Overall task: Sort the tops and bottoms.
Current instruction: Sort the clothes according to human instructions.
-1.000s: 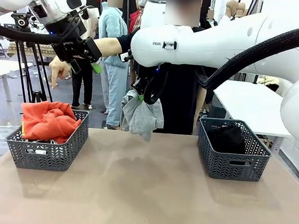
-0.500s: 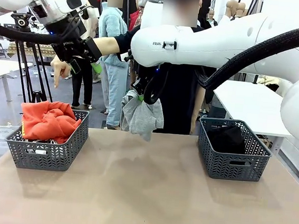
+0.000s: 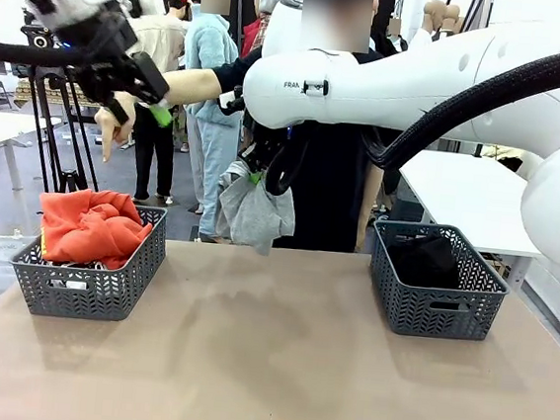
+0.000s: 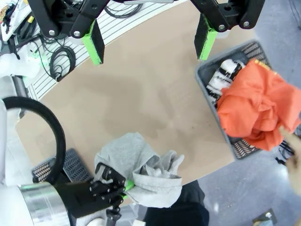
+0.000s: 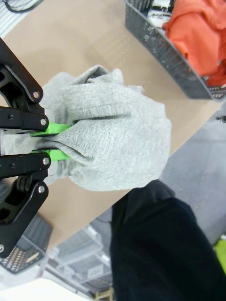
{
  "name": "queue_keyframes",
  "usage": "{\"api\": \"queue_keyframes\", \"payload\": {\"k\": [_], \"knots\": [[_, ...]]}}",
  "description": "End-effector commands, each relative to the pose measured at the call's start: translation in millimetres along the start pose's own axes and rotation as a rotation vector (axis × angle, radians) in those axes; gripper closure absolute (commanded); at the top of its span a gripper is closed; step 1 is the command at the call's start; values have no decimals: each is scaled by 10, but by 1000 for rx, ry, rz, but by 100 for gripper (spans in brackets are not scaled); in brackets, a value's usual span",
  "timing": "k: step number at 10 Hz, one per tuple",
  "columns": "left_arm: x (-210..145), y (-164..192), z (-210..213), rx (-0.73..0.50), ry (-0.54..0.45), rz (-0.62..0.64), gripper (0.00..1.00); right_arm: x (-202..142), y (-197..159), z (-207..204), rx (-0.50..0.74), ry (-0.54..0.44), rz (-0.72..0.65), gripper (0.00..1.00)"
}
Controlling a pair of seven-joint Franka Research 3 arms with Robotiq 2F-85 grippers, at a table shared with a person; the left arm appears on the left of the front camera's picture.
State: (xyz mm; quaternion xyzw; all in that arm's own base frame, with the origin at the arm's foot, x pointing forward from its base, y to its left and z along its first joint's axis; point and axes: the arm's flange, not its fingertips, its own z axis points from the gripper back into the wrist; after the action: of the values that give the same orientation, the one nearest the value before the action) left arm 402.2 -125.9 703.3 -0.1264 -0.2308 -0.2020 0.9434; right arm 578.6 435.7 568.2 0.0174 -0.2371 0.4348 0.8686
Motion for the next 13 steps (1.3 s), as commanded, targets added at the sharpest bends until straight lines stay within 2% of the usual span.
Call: {"api": "queue_keyframes", "payload": {"k": [1, 3, 4, 5, 8, 9, 10, 11, 13], "knots": [[-364, 177, 314, 52, -40, 26, 0, 82, 10, -8, 59, -65, 46, 100], [-518, 261, 590, 87, -60, 22, 0, 217, 82, -107, 118, -90, 97, 100], [-588, 291, 705, 102, -75, 33, 0, 75, 80, -25, 33, -53, 38, 100], [-435, 240, 627, 57, -67, 47, 0, 75, 80, -25, 33, -53, 38, 100], [-505, 255, 713, 76, -73, 47, 0, 97, 86, -83, 55, -62, 56, 100], [-490, 257, 656, 58, -66, 41, 0, 284, 244, -95, 77, -188, 112, 100], [-567, 320, 735, 56, -105, 62, 0, 492, 412, -96, 149, -381, 187, 100], [-690, 401, 862, 80, -134, 96, 0, 647, 511, -88, 178, -459, 217, 100], [-955, 564, 1146, 154, -173, 145, 0, 985, 683, -212, 263, -531, 266, 100]]}}
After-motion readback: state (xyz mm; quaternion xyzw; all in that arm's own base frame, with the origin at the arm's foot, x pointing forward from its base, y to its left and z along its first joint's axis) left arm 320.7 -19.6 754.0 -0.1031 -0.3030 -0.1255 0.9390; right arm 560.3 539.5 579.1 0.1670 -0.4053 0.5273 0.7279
